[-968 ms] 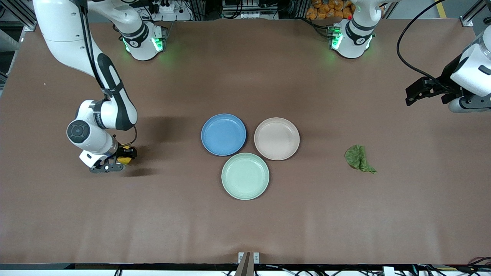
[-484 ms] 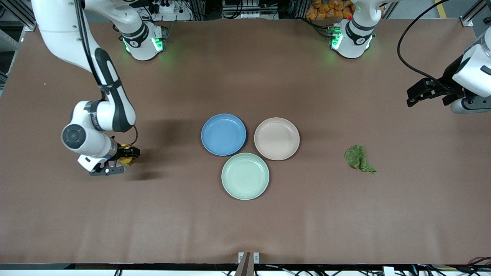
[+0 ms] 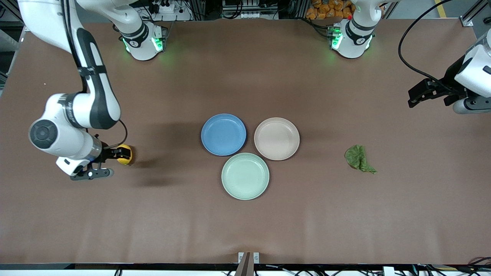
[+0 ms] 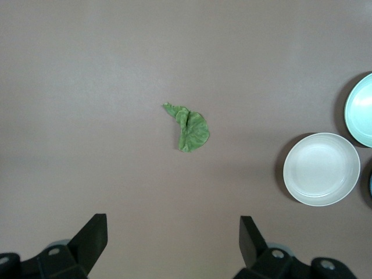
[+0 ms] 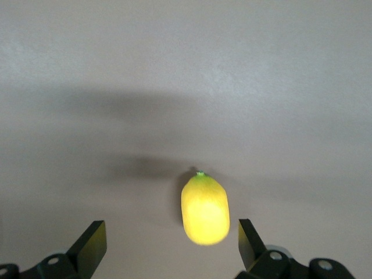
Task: Pick lemon and lettuce from blue and beige plates
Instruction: 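Lower the lemon onto the table and open the right gripper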
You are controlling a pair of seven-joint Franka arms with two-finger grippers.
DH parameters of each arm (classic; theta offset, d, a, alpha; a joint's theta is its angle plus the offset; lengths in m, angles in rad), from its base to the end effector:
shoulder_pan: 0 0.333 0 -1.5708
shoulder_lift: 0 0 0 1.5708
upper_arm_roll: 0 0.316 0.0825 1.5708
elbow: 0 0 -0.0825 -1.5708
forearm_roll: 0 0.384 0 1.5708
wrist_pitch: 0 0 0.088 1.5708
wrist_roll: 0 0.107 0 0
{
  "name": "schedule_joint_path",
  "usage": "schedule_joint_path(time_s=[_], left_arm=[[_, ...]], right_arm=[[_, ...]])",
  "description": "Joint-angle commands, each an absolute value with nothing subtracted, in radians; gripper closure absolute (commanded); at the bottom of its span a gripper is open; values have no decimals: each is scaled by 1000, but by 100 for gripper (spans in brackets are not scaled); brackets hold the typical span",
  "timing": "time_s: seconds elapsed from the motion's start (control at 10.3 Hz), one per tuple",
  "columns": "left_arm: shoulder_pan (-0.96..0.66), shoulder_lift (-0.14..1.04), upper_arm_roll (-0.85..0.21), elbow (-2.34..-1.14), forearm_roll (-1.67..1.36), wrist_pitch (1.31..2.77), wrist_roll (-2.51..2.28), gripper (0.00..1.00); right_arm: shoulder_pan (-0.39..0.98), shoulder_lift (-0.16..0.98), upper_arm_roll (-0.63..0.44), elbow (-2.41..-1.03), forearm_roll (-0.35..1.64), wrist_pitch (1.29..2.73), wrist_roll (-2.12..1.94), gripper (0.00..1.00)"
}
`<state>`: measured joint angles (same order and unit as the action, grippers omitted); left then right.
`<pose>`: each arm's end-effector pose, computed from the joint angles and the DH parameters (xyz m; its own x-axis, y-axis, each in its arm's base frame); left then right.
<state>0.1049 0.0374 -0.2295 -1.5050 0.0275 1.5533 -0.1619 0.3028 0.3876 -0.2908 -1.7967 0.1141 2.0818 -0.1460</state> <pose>0.5609 -0.0646 0.6336 0.9992 0.0380 0.0148 0.0383 -0.9991 -0.0168 0.6336 0.0265 0.3343 0.9900 0.1130 -0.0848 0.1135 -0.9935 0.0018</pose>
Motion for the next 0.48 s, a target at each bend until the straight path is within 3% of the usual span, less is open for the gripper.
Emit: schedule_joint_path(time_s=[0.0,0.39], left_arm=[[114,21,-227,-1520,15,1568,-137,0],[115,20,-224,-1519,15,1568,-138,0]], right_arm=[[270,281,-288,-1806,123,1973,-153,0],[209,192,-284,-1723,123,1723,-153,0]])
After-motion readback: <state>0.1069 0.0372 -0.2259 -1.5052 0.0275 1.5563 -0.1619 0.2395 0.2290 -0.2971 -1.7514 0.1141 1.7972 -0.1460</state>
